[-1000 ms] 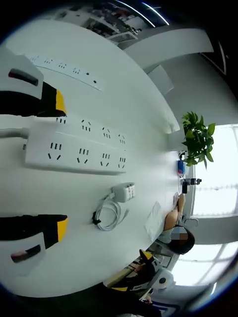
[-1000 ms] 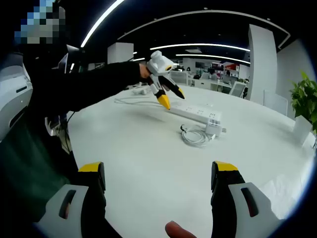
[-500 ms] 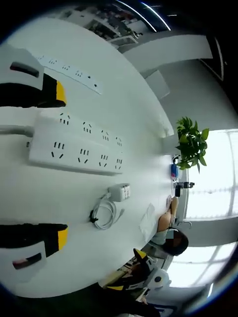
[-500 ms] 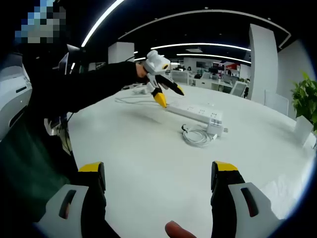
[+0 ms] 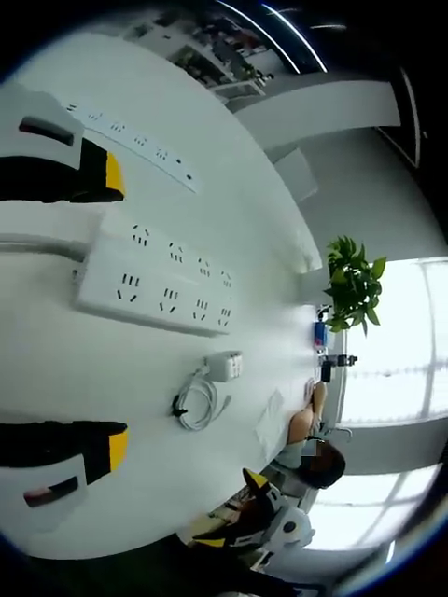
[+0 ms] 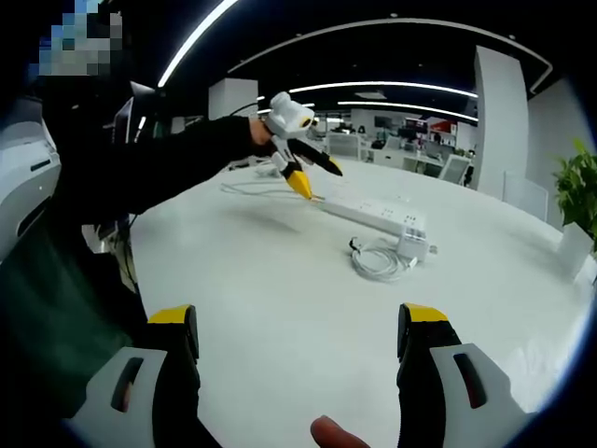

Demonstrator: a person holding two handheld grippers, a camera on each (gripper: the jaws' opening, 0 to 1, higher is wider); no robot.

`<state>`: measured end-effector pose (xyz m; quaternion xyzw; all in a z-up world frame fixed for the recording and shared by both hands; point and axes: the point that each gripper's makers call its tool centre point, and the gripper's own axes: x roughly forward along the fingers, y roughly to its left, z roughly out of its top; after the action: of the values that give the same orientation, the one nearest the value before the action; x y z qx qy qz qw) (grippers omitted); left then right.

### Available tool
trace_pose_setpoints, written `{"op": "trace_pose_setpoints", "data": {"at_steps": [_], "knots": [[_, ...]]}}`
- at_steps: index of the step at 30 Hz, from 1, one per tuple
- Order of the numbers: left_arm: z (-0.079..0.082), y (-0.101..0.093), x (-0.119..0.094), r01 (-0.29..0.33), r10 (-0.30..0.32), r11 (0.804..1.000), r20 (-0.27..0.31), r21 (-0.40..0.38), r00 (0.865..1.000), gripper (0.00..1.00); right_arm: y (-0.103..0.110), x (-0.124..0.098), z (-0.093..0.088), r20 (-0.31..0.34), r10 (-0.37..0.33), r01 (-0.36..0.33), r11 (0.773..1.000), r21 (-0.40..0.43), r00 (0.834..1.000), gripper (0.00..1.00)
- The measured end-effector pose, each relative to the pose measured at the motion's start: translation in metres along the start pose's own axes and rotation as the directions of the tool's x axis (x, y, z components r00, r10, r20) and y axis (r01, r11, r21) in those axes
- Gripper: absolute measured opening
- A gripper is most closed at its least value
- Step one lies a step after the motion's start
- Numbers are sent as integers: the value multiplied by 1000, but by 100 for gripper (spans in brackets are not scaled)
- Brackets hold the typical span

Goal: Straighten the power strip on the desk, plug the charger into it

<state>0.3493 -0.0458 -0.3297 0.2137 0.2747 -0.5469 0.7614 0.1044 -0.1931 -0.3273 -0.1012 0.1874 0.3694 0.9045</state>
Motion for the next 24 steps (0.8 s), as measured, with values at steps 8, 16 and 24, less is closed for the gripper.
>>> {"op": "trace_pose_setpoints", "data": {"at_steps": [8,16,24], "knots": [[-13,-3,-1,-31,31,1000,-15,-4,999,99,3,2,2,-4,7,-7,1000,-6,1000,88],[-20,-7,-6,-45,45,999,-15,4,999,99,7,3,6,-3,17,-17,1000,-18,1000,88],[-22,-13,-16,-42,43,999,6,-8,999,99,9,5,6,-7,23,-23,999,-23,1000,88]]}}
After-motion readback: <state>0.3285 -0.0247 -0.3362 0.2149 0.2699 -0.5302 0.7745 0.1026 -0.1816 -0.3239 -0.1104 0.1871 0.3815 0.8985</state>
